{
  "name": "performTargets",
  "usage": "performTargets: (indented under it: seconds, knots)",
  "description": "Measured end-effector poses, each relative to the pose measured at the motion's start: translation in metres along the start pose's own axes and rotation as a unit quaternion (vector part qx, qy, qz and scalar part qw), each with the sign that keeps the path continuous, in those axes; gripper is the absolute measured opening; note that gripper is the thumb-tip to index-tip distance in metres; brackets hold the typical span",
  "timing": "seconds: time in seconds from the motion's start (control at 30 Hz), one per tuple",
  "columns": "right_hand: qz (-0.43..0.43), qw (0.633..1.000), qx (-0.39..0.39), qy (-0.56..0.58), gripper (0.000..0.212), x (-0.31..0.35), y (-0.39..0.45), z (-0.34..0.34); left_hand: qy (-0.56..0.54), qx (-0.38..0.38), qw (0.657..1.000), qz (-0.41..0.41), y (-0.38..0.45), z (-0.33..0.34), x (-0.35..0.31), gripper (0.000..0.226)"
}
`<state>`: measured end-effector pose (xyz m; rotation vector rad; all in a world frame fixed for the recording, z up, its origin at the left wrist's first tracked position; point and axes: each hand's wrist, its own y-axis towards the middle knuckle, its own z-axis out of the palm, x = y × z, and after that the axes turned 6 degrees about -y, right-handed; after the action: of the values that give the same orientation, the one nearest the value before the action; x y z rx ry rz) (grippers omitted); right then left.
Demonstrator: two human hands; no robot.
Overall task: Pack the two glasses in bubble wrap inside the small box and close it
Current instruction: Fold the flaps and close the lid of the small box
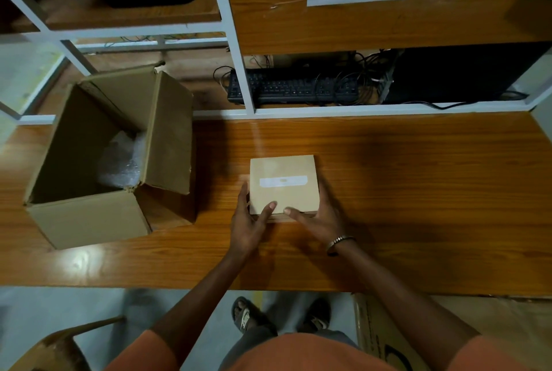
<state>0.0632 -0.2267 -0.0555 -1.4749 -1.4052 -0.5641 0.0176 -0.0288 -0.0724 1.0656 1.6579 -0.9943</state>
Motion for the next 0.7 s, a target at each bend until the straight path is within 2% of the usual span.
performTargets:
  seconds: [0.1,0.2,0.37,0.53,0.7]
  knots:
    - [-0.013,0.999,0.023,0.018,0.109,-0.004,0.011,-0.008,0.027,-0.009,1.000,0.006,0.005,0.007,-0.001,0.106]
    - [-0.025,0.999,0.031,0.021,0.102,-0.007,0.024,-0.024,0.065,0.008,0.998,0.020,0.018,0.018,-0.006,0.104]
    - [-0.020,0.999,-0.001,0.042,0.089,-0.013,0.051,-0.056,0.087,0.037,0.994,0.051,0.049,0.054,-0.027,0.100]
    - [-0.009,0.996,-0.036,0.086,0.084,-0.011,0.090,-0.083,0.086,0.050,0.994,0.049,0.088,0.079,-0.045,0.101]
    - [0.032,0.990,-0.035,0.133,0.087,-0.014,0.135,-0.091,0.065,0.055,0.996,0.032,0.120,0.096,-0.055,0.104]
